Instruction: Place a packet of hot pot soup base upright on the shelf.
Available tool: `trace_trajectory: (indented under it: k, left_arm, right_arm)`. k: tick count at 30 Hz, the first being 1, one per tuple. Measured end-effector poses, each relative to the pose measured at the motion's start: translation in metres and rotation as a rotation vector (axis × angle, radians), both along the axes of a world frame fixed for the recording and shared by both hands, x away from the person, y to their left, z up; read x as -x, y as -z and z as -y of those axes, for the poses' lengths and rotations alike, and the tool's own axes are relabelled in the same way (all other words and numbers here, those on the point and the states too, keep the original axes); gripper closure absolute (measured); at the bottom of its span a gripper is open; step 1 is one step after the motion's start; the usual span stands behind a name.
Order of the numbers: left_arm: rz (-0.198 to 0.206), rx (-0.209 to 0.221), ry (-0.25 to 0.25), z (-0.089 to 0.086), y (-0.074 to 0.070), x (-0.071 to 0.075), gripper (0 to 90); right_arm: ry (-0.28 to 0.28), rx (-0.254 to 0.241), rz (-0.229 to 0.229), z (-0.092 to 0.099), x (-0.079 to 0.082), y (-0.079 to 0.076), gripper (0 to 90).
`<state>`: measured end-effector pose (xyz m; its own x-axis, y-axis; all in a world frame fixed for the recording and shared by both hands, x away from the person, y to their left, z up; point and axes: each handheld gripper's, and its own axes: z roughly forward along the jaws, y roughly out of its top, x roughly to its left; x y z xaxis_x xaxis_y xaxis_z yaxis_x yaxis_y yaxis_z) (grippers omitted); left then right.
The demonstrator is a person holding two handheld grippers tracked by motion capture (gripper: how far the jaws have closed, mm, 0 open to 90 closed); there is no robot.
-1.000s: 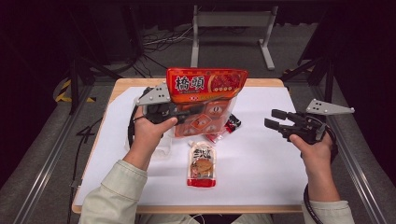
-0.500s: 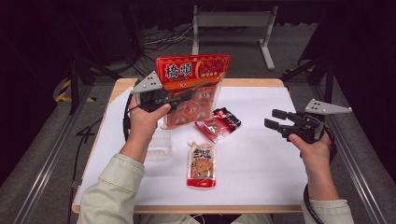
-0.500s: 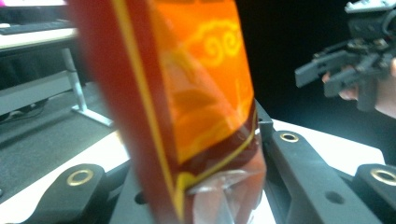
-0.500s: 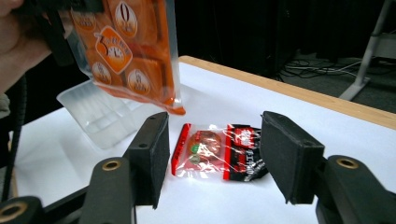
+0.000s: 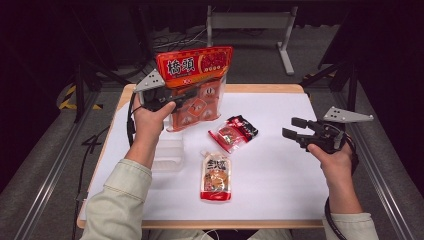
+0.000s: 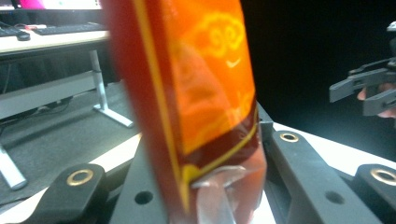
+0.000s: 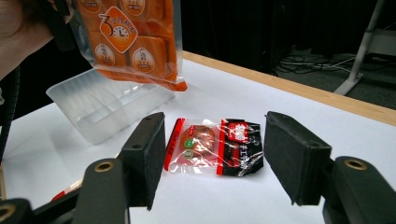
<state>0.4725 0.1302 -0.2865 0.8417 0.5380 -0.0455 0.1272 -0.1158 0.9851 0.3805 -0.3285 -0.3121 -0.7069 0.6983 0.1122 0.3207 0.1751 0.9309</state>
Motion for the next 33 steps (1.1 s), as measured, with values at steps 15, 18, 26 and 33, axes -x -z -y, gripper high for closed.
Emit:
trace_trajectory:
  k: [15, 18, 26, 33]
  left_arm:
    - [-0.017, 0.024, -0.07, -0.026, 0.007, -0.008, 71.3]
    - [-0.015, 0.015, -0.089, -0.031, 0.007, -0.008, 71.4]
    - [-0.011, 0.013, -0.159, -0.051, 0.012, -0.011, 71.3]
    - [-0.039, 0.03, -0.225, -0.062, 0.019, -0.013, 71.3]
  right_arm:
    - [-0.008, -0.004, -0.026, 0.001, 0.0, 0.001, 41.6]
    - [-0.009, -0.003, -0.028, 0.001, 0.0, 0.001, 41.6]
    - [-0.011, -0.005, -0.035, 0.0, -0.001, 0.002, 41.6]
    - [-0.016, -0.004, -0.04, -0.001, -0.002, 0.003, 41.5]
